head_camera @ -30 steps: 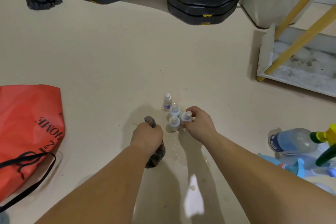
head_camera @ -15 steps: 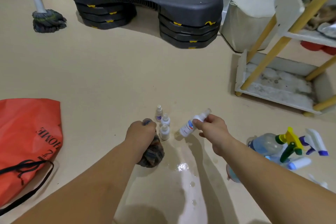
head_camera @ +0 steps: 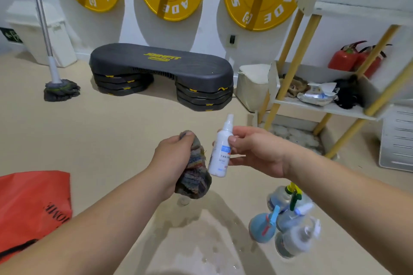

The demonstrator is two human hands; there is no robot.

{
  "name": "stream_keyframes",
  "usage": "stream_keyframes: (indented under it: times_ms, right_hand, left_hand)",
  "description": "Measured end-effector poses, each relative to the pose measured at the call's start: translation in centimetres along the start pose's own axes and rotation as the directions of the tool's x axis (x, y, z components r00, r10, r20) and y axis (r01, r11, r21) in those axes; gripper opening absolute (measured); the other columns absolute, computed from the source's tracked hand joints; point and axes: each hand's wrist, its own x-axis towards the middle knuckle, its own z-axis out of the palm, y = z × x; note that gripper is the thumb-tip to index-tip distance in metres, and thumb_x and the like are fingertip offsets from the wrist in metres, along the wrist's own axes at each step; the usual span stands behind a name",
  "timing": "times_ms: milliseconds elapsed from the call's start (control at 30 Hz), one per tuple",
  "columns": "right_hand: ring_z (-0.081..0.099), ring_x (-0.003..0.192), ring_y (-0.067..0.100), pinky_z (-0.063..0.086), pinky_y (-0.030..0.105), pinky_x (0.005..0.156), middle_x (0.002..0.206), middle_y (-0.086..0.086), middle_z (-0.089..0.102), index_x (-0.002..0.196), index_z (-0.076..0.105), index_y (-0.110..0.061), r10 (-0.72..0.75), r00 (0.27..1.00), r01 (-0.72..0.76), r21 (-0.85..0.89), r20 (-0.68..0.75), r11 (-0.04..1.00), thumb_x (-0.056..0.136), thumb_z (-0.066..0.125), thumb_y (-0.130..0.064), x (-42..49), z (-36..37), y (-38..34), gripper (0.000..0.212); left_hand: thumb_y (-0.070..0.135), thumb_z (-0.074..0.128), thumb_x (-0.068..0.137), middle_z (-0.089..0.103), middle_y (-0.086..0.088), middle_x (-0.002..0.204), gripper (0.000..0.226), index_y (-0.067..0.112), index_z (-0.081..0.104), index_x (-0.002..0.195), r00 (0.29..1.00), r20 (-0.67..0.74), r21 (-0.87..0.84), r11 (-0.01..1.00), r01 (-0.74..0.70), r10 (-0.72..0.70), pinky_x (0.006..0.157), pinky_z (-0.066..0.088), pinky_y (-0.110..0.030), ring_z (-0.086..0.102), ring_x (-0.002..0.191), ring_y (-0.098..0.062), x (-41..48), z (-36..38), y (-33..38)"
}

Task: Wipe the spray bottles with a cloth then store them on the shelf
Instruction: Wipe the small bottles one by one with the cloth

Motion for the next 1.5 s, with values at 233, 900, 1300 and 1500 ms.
stream_keyframes:
  times_ms: [233,900,1300,1500]
  right_hand:
    - [0.067,0.122,0.032,0.056,0.044,0.099,0.134,0.021,0.067,0.132,0.063,-0.005,-0.02,0.999,0.026,0.139,-0.042,0.99,0.105,0.044,0.002,-6.2,1.4,-2.2,0.034]
    - [0.071,0.086,0.017,0.062,0.033,0.078,0.101,0.004,0.079,0.103,0.077,-0.018,0.075,0.987,-0.054,0.152,-0.141,0.987,0.096,0.059,-0.002,-2.7,0.5,0.1,0.026]
    - [0.069,0.069,0.008,0.059,0.027,0.065,0.092,0.003,0.071,0.119,0.07,-0.011,0.01,0.987,0.014,0.144,-0.162,0.99,0.103,0.06,-0.01,-2.9,0.9,-0.4,0.019]
    - [0.066,0.068,0.015,0.053,0.031,0.065,0.072,-0.002,0.073,0.091,0.067,-0.019,0.097,0.9,-0.005,0.213,-0.426,0.977,0.102,0.065,-0.018,-2.8,-0.7,-1.0,0.011]
  left_hand:
    - [0.048,0.045,0.107,0.069,0.0,0.08,0.04,0.018,0.063,0.089,0.998,0.044,-0.064,0.997,-0.045,0.048,0.068,0.047,-0.03,0.064,0.07,-0.021,-4.1,1.8,0.9]
    - [0.061,0.036,0.103,0.075,0.022,0.118,0.046,0.044,0.069,0.13,0.792,0.329,0.172,0.791,-0.586,0.515,0.095,0.056,-0.035,0.068,0.116,-0.001,-2.4,3.5,-1.1]
    - [0.048,0.038,0.111,0.08,-0.005,0.106,0.039,0.031,0.072,0.118,0.927,0.356,-0.016,0.992,-0.124,0.121,0.08,0.061,-0.042,0.078,0.098,-0.029,0.3,5.2,-0.4]
    - [0.046,0.047,0.105,0.061,0.01,0.121,0.05,0.044,0.038,0.155,0.859,0.286,0.365,0.78,-0.508,0.425,0.088,0.054,-0.039,0.066,0.1,-0.019,-2.3,7.0,-5.3]
